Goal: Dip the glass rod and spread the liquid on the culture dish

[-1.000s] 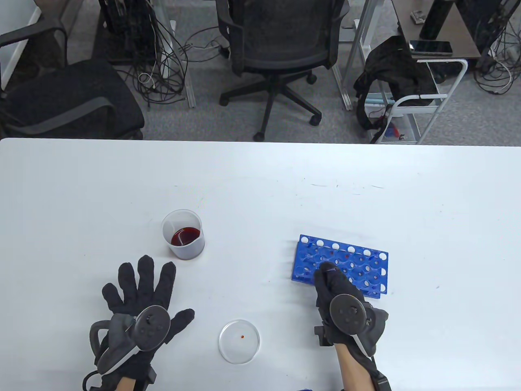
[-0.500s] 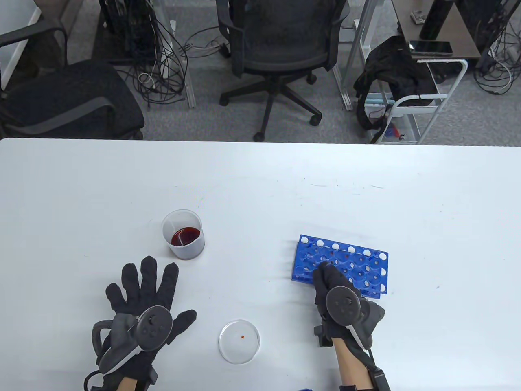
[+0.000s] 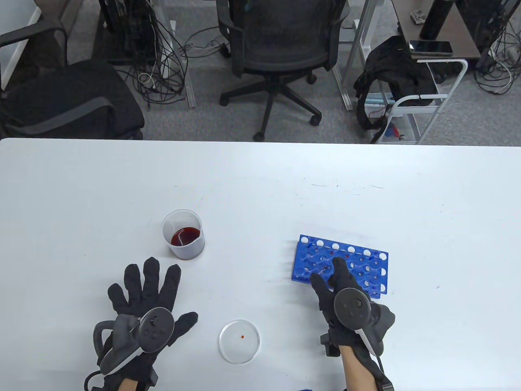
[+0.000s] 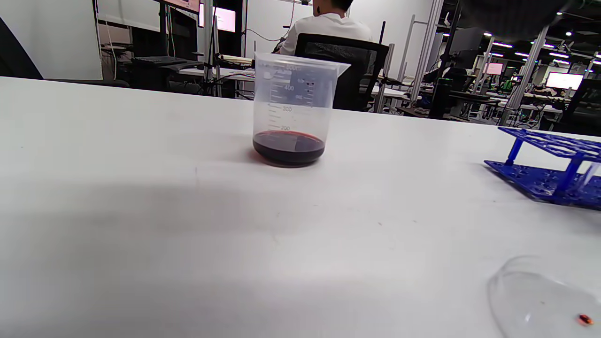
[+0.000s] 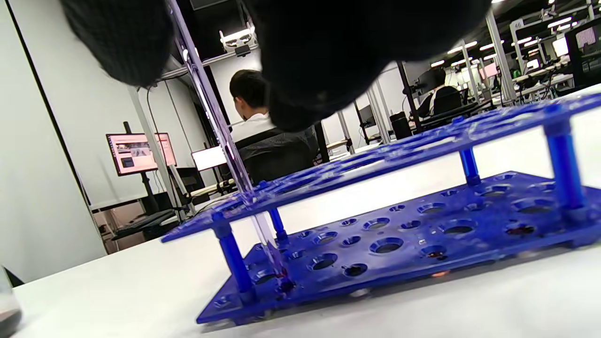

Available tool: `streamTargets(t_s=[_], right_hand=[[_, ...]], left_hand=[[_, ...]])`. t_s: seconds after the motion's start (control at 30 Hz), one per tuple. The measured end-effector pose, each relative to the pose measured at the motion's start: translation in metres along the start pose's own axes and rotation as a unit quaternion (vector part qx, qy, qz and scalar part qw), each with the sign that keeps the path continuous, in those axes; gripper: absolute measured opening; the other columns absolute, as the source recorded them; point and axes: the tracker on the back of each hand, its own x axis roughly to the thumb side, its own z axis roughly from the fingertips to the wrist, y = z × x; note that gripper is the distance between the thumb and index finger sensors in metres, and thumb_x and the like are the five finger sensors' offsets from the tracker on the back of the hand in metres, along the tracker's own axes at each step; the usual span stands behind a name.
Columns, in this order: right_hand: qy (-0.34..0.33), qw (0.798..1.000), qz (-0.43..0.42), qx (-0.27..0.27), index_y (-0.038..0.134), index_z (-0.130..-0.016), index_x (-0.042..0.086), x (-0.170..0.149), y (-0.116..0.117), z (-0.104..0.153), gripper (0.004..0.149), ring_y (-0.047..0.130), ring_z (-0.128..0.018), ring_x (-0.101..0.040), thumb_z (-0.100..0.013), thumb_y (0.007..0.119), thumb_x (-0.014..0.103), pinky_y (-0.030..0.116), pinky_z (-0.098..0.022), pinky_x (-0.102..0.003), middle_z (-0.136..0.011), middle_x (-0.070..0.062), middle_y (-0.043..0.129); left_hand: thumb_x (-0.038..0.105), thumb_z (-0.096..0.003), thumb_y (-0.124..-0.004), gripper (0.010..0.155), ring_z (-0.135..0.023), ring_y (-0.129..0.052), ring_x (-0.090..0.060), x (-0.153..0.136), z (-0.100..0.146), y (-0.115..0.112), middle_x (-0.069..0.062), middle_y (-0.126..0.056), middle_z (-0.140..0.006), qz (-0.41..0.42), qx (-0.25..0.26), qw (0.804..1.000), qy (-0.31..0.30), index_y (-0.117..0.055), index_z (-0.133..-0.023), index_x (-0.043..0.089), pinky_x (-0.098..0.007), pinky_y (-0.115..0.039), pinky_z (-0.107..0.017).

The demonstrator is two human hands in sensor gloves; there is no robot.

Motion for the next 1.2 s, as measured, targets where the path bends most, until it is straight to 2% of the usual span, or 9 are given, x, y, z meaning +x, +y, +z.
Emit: streamTargets(t_s=[0.03,0.13,0.23,0.37,0.5,0.67,0.73,0.83,1.2], right_hand=[[0.0,1.0,-0.003,0.012,0.046,-0.114,-0.001,0.003,-0.008,0.004,0.092,0.09,-0.053,-0.03,-0.055,0.072,0.064,0.082,-0.036,-0.04,-0.093,-0.022,0.077],[-0.019,1.0,-0.011,0.015,0.029,-0.118,-0.001,0.007,-0.021,0.014,0.103,0.08,-0.07,-0.042,-0.055,0.068,0.071,0.077,-0.046,-0.049,-0.105,-0.03,0.059],[-0.065,0.998,-0.026,-0.001,0.02,-0.119,0.001,0.017,-0.031,0.03,0.108,0.065,-0.087,-0.058,-0.054,0.065,0.075,0.067,-0.057,-0.064,-0.113,-0.035,0.045],[-0.133,0.991,-0.019,-0.002,0.014,-0.119,0.002,0.044,-0.034,0.049,0.114,0.045,-0.097,-0.068,-0.051,0.059,0.081,0.056,-0.061,-0.076,-0.116,-0.04,0.031],[-0.21,0.978,0.001,0.013,0.015,-0.12,0.004,0.076,-0.025,0.067,0.113,0.033,-0.101,-0.071,-0.05,0.058,0.082,0.048,-0.062,-0.083,-0.118,-0.039,0.021],[-0.278,0.951,0.075,0.11,0.006,-0.117,0.007,0.106,0.009,0.08,0.115,0.01,-0.099,-0.069,-0.048,0.056,0.084,0.031,-0.06,-0.09,-0.114,-0.038,0.003],[-0.283,0.943,0.103,0.142,-0.001,-0.115,0.01,0.111,0.02,0.08,0.115,0.004,-0.098,-0.069,-0.048,0.056,0.084,0.027,-0.059,-0.091,-0.112,-0.036,-0.004],[-0.281,0.941,0.112,0.154,-0.003,-0.114,0.01,0.113,0.031,0.076,0.115,0.002,-0.097,-0.069,-0.048,0.055,0.084,0.024,-0.058,-0.091,-0.111,-0.036,-0.006],[-0.274,0.942,0.108,0.161,-0.001,-0.115,0.01,0.111,0.037,0.072,0.113,0.001,-0.096,-0.068,-0.049,0.054,0.083,0.022,-0.057,-0.091,-0.111,-0.036,-0.005]], left_hand=[[0.079,-0.0455,-0.061,0.099,-0.111,-0.014,-0.062,0.0,0.0,0.0,-0.02,-0.009,-0.125,0.0,-0.003,1.0,-0.002,-0.014,-0.119,0.033,-0.082,-0.025,-0.072],[0.079,-0.045,-0.061,0.099,-0.11,-0.013,-0.062,0.002,-0.001,-0.001,-0.02,-0.009,-0.124,-0.001,-0.008,1.0,-0.008,-0.013,-0.119,0.033,-0.083,-0.024,-0.072],[0.08,-0.0445,-0.061,0.101,-0.11,-0.011,-0.062,0.004,-0.001,-0.003,-0.021,-0.007,-0.124,-0.002,-0.018,1.0,-0.015,-0.011,-0.119,0.033,-0.083,-0.023,-0.071],[0.081,-0.0438,-0.06,0.103,-0.109,-0.009,-0.063,0.008,-0.004,-0.007,-0.021,-0.005,-0.123,-0.004,-0.035,0.999,-0.024,-0.007,-0.117,0.032,-0.083,-0.022,-0.07],[0.082,-0.0428,-0.059,0.104,-0.108,-0.007,-0.063,0.01,-0.005,-0.011,-0.021,-0.001,-0.122,0.0,-0.061,0.997,-0.041,-0.004,-0.116,0.033,-0.084,-0.021,-0.07],[0.083,-0.0417,-0.058,0.106,-0.107,-0.003,-0.064,0.016,-0.007,-0.016,-0.021,0.004,-0.12,-0.007,-0.09,0.994,-0.062,0.001,-0.114,0.033,-0.084,-0.019,-0.068],[0.083,-0.0415,-0.058,0.106,-0.106,-0.002,-0.064,0.018,-0.006,-0.016,-0.021,0.005,-0.119,-0.01,-0.088,0.994,-0.064,0.002,-0.113,0.033,-0.084,-0.018,-0.068],[0.083,-0.0415,-0.058,0.106,-0.106,-0.002,-0.064,0.02,-0.005,-0.015,-0.021,0.006,-0.119,-0.011,-0.086,0.994,-0.069,0.003,-0.113,0.033,-0.084,-0.019,-0.068],[0.083,-0.0418,-0.058,0.106,-0.106,-0.003,-0.064,0.018,-0.004,-0.014,-0.021,0.005,-0.119,-0.016,-0.086,0.994,-0.064,0.002,-0.113,0.033,-0.084,-0.019,-0.068]])
